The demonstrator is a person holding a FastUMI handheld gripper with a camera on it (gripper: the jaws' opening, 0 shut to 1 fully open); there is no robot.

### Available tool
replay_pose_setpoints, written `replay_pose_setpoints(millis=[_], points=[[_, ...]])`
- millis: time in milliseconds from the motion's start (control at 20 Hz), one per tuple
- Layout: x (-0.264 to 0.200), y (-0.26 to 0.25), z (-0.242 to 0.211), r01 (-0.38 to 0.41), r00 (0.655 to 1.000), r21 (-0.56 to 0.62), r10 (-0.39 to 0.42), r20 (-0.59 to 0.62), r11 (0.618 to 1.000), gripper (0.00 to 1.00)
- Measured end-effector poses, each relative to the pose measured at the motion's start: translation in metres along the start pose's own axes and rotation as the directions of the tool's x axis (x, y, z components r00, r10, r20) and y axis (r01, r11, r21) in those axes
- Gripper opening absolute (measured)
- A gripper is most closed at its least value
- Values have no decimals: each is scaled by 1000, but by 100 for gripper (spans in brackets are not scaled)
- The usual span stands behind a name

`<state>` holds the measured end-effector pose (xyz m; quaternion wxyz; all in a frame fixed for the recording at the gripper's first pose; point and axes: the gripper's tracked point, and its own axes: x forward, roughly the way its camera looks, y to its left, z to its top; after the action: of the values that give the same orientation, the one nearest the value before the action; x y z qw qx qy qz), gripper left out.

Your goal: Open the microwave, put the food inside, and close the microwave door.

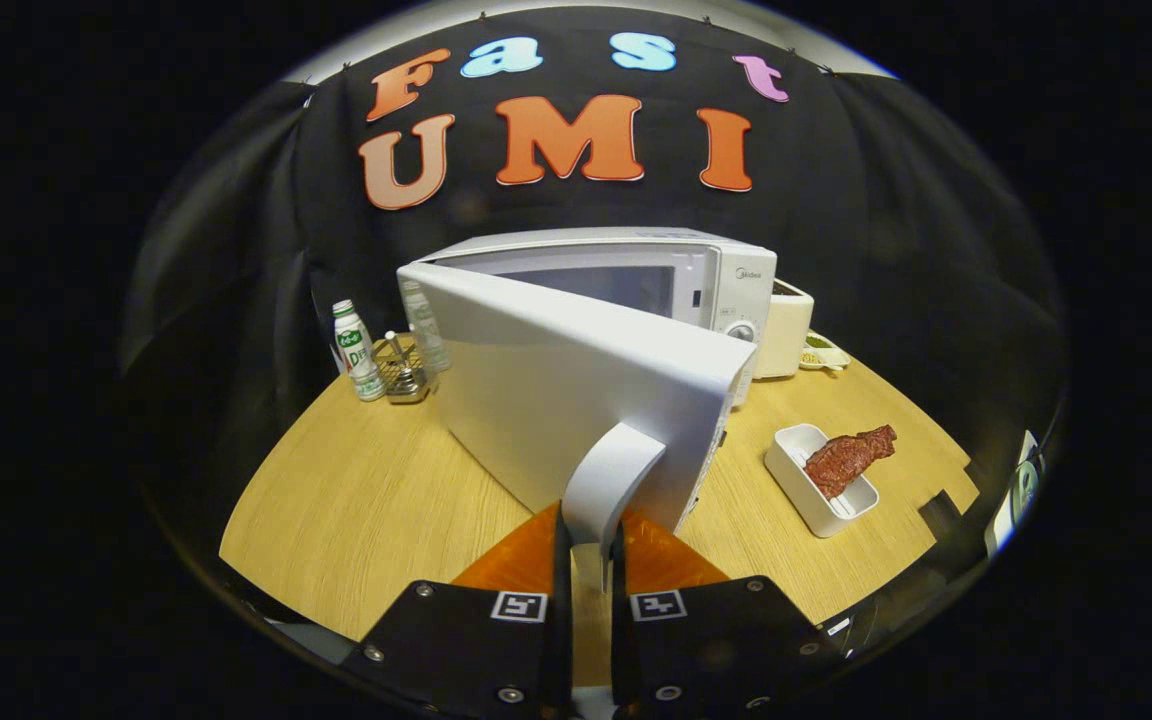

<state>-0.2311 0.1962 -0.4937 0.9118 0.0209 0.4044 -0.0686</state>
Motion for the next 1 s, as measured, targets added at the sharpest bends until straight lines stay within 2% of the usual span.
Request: replay_pose_setpoints(millis=[250,600,700,850,1000], points=[[-25,51,-16,-119,992,-79,116,-50,990,16],[-61,118,-43,-274,951,-151,244,-191,950,18],[-72,136,-43,-344,929,-191,304,-211,919,18],[-102,161,-40,-489,865,-218,436,-250,845,18],[-117,151,-20,-516,854,-240,474,-214,822,19]])
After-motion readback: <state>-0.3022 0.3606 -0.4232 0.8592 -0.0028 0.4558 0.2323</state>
